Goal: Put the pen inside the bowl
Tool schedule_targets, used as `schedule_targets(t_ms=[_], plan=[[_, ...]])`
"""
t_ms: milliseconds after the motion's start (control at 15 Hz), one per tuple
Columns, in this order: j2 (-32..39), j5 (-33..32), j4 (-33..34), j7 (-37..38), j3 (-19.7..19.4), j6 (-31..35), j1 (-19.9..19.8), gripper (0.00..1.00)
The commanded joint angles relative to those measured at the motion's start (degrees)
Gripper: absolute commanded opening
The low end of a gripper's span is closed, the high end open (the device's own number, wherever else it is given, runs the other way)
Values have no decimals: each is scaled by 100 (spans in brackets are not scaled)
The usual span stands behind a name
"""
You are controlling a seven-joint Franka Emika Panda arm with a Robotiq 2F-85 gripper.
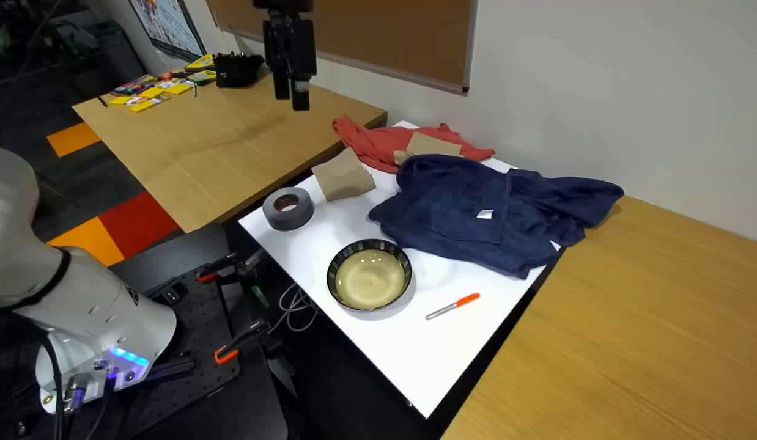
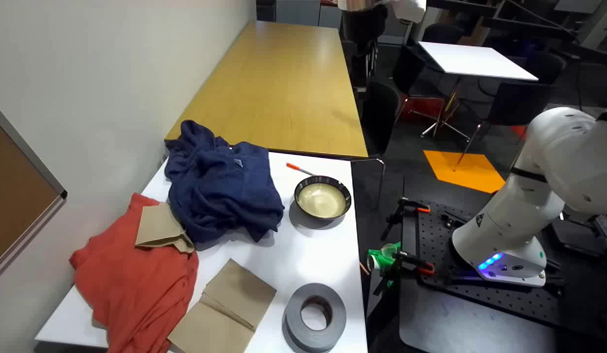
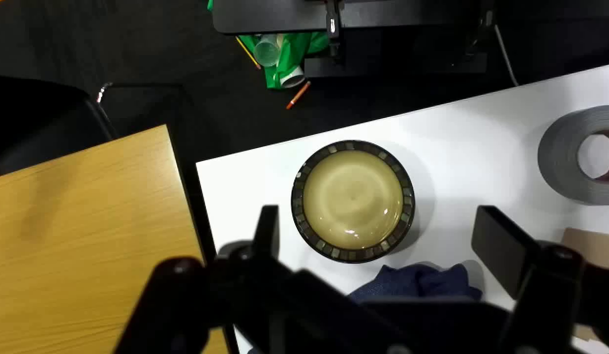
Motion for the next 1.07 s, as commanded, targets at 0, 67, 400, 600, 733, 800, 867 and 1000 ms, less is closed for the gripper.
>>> schedule_targets(t_ms=[0,67,400,600,733,800,867,1000], plan=[[4,-5,13,7,-32,-14,38,100],[4,-5,13,7,-32,-14,38,100],[28,9,0,39,-49,73,26,100],[68,78,-94,127,-153,587,-32,100],[108,87,-221,161,-255,1122,-83,100],[141,75,-280,188,-303,1367,-105,100],[188,85,-368,217,-367,1656,-146,100],[297,85,-558,319,-492,2285,-240,100]])
